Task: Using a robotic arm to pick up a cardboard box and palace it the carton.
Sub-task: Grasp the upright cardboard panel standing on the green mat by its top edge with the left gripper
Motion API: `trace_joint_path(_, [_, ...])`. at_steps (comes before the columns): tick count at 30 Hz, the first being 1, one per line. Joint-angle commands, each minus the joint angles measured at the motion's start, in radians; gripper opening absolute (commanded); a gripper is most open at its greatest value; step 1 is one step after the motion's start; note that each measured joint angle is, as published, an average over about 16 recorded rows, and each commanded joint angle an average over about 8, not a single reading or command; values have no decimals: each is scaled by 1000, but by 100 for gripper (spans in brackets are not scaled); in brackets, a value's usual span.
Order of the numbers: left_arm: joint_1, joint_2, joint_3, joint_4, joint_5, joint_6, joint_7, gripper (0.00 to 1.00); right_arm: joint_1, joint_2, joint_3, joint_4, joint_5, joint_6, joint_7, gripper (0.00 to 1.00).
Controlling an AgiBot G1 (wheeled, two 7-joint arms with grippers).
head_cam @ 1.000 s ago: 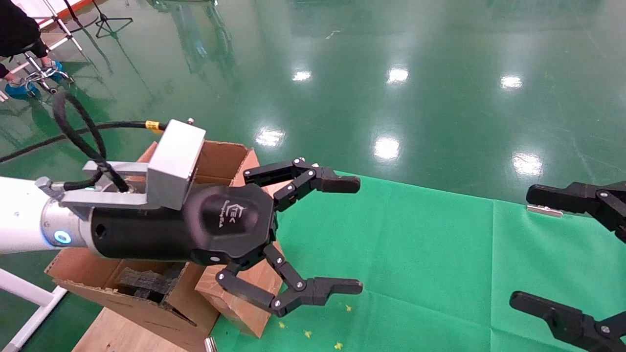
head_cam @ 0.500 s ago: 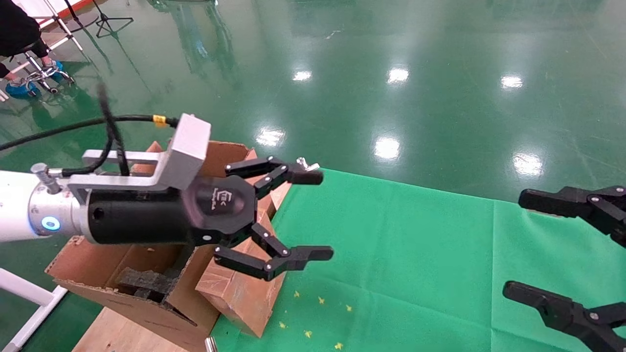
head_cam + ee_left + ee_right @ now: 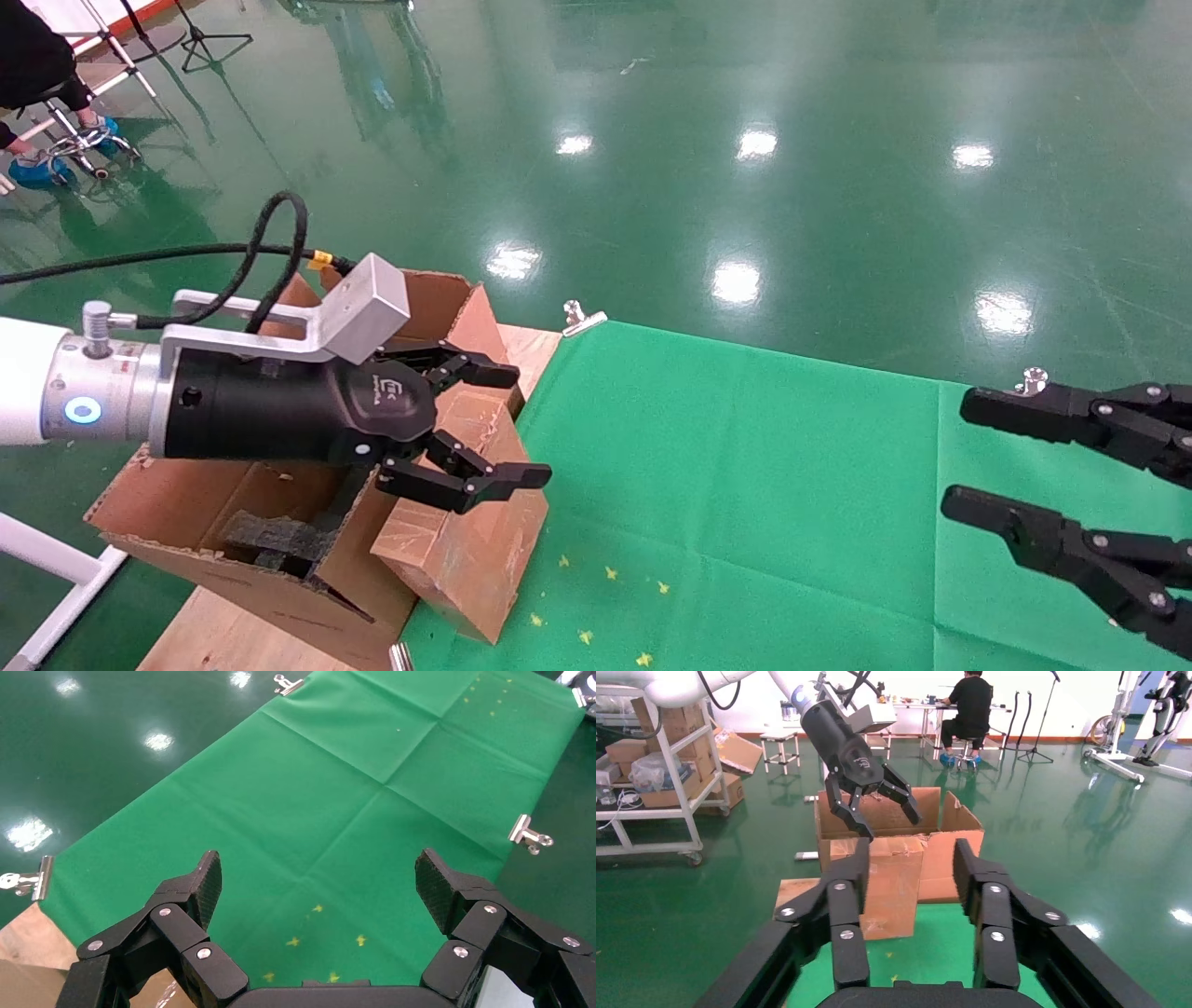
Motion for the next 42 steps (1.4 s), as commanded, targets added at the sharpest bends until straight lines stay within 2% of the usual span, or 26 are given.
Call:
trace_joint_path(1, [-4, 0, 2, -1, 4, 2, 1, 100, 0, 0, 0, 0, 0, 0, 0, 0])
trace_joint_path(4, [-11, -1, 8, 13, 20, 6, -8, 100, 0, 0, 0, 0, 0, 0, 0, 0])
trace_joint_path(7, [-45, -4, 28, 16, 85, 14, -62, 100, 0, 0, 0, 0, 0, 0, 0, 0])
trace_joint_path(17, [-246, 56, 134, 7, 357, 115, -441, 100, 0, 0, 0, 0, 0, 0, 0, 0])
trace_joint_path(22, [-317, 107, 198, 10, 453, 180, -573, 100, 0, 0, 0, 0, 0, 0, 0, 0])
trace_joint_path(29, [-364, 146, 297, 15, 516, 211, -675, 100, 0, 0, 0, 0, 0, 0, 0, 0])
trace_joint_path(37, [-404, 156, 409, 19, 519, 216, -745, 100, 0, 0, 0, 0, 0, 0, 0, 0])
trace_joint_path(38, [-410, 158, 423, 19, 518, 216, -750, 100, 0, 0, 0, 0, 0, 0, 0, 8])
trace_joint_path(42, [-429, 162, 471, 20, 519, 220, -765, 98, 0, 0, 0, 0, 0, 0, 0, 58])
